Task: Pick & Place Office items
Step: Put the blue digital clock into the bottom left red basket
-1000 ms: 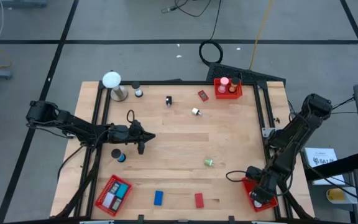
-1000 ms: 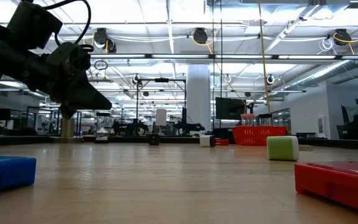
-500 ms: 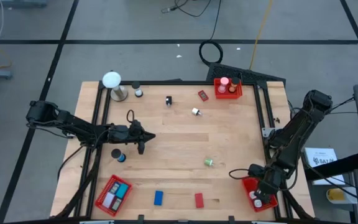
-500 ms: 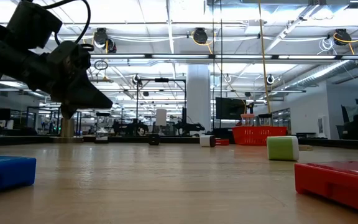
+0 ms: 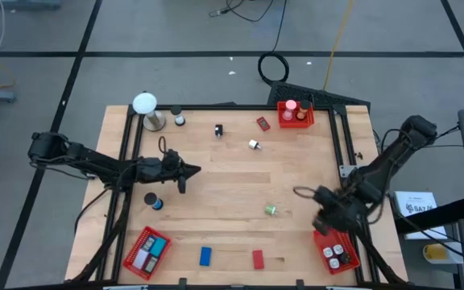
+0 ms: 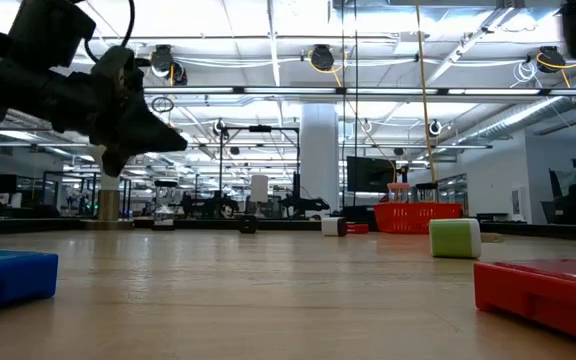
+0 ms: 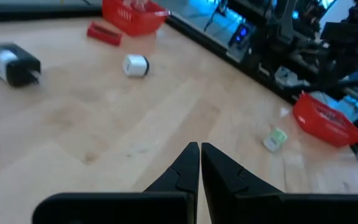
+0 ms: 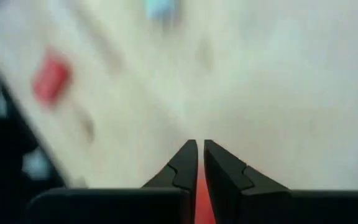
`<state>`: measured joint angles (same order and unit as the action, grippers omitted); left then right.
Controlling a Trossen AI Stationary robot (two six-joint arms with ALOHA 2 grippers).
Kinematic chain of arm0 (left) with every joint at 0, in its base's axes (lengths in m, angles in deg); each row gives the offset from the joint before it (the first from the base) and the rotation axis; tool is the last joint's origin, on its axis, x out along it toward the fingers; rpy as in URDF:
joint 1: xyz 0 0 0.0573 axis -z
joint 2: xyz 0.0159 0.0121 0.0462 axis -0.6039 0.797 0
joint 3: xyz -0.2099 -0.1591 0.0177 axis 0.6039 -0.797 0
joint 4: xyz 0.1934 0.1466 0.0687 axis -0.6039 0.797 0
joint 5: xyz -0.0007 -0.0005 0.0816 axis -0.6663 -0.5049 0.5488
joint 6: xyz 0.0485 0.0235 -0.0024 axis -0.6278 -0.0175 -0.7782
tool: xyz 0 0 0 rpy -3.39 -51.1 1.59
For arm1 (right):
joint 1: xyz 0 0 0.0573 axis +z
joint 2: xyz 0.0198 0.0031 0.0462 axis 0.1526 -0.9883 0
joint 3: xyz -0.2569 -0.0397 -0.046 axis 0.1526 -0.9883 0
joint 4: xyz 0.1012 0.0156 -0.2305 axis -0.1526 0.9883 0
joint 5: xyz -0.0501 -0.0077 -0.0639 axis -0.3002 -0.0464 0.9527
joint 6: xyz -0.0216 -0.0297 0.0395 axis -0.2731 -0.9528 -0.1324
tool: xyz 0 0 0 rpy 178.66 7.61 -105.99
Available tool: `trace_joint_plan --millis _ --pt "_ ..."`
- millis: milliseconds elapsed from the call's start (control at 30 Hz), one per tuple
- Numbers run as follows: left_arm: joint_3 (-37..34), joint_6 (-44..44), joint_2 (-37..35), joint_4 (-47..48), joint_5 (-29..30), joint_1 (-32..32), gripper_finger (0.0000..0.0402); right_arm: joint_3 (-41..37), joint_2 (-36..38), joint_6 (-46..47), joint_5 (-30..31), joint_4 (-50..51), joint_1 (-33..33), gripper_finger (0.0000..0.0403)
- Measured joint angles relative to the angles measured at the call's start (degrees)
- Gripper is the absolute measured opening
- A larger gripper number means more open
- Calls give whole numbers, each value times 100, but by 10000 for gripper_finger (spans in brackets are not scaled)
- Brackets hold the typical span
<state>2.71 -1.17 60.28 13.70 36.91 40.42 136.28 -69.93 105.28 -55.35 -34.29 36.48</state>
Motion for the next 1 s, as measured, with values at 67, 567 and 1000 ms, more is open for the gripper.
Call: trace_joint_plan --millis 67,567,1000 --pt "0 -64 -157 8 4 -88 17 0 -26 -287 695 -70 -403 17" --pt "0 14 -908 -78 -530 -730 17 0 -1054 -4021 2478 -4473 -3467 17" --pt "1339 85 -906 3727 -913 -227 17 -3 -1730 -4428 1647 -5039 -4275 17"
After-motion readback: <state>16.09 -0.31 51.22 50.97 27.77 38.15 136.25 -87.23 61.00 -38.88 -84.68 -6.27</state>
